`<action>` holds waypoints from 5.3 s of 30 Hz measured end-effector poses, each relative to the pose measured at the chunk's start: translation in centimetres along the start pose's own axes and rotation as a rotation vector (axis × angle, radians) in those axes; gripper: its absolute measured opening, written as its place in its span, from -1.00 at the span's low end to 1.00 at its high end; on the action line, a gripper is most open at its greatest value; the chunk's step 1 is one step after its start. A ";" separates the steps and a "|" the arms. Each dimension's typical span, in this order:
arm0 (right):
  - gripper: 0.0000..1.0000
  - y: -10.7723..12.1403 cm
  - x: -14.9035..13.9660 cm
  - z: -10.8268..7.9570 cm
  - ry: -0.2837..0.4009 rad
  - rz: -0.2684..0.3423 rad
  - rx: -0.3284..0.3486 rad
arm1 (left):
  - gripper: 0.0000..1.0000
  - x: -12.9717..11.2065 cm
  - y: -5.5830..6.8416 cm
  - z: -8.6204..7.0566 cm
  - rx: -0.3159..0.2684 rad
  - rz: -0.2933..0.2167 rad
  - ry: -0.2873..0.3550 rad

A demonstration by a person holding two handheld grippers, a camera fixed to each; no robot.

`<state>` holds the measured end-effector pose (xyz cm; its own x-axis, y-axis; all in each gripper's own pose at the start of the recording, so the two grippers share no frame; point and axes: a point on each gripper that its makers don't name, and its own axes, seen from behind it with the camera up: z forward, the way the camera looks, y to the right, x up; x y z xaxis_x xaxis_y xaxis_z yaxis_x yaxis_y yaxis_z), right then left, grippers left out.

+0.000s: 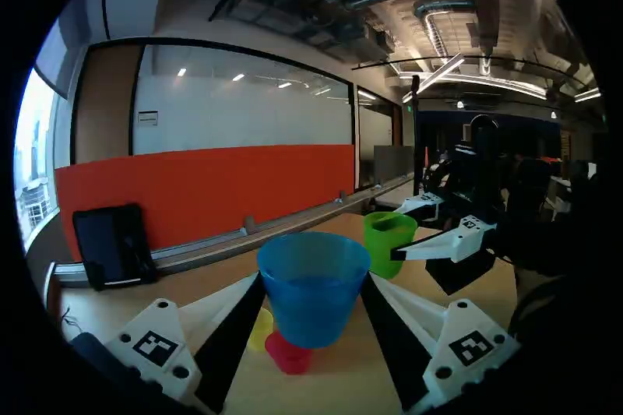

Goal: Pour water

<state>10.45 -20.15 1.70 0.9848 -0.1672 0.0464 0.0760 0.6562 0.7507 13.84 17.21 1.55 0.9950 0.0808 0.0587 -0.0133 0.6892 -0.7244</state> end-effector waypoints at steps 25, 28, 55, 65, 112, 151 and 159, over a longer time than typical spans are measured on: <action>0.79 -1.4 1.8 0.4 0.042 -0.007 0.052 | 0.69 3.4 -0.6 1.2 0.023 0.097 0.066; 0.79 -1.9 1.9 0.5 0.044 -0.011 0.065 | 0.69 3.8 -1.0 1.3 0.042 0.123 0.069; 0.79 -4.7 2.9 1.9 0.064 -0.024 0.135 | 0.68 8.6 -2.4 2.0 0.151 0.463 0.116; 0.79 -5.4 2.9 2.9 0.064 -0.023 0.149 | 0.68 9.8 -2.3 2.5 0.171 0.585 0.124; 0.77 -7.2 2.2 4.5 0.059 -0.010 0.181 | 0.68 13.4 -0.6 3.2 0.235 1.042 0.109; 0.77 -7.4 2.6 3.8 0.075 -0.014 0.179 | 0.68 15.7 1.1 3.2 0.266 1.264 0.112; 0.77 -7.4 2.7 3.9 0.080 -0.017 0.176 | 0.69 16.3 1.3 3.3 0.279 1.316 0.117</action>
<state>11.98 -28.34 -1.18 0.9934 -0.1136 -0.0142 0.0710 0.5139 0.8549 29.74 21.77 3.86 0.2308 0.7381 -0.6340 -0.9618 0.2716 -0.0339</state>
